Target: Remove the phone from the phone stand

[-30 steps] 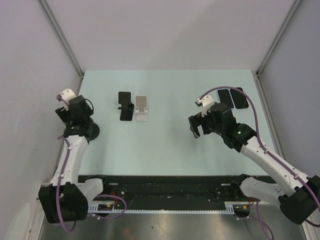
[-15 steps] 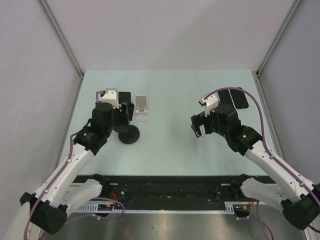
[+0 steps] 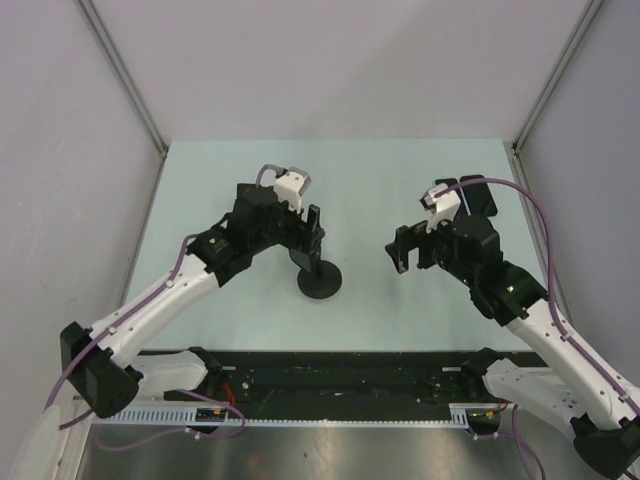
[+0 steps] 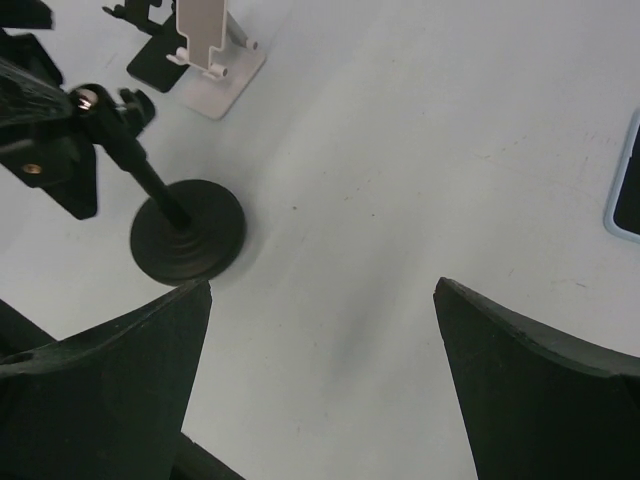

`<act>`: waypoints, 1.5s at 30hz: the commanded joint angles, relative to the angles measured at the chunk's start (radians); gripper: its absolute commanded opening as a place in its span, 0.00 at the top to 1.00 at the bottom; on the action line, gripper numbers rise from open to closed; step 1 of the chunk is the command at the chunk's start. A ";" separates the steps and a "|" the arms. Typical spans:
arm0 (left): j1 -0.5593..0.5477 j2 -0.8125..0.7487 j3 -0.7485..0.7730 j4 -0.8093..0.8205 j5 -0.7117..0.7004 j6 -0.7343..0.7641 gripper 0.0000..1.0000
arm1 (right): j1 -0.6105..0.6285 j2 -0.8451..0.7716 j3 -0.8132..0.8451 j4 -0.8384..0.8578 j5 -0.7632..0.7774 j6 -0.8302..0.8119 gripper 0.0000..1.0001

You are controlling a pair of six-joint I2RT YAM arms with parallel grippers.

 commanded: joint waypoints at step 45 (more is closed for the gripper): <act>-0.105 0.042 -0.013 0.339 0.082 0.077 0.00 | 0.015 -0.128 -0.126 0.099 -0.194 0.046 0.00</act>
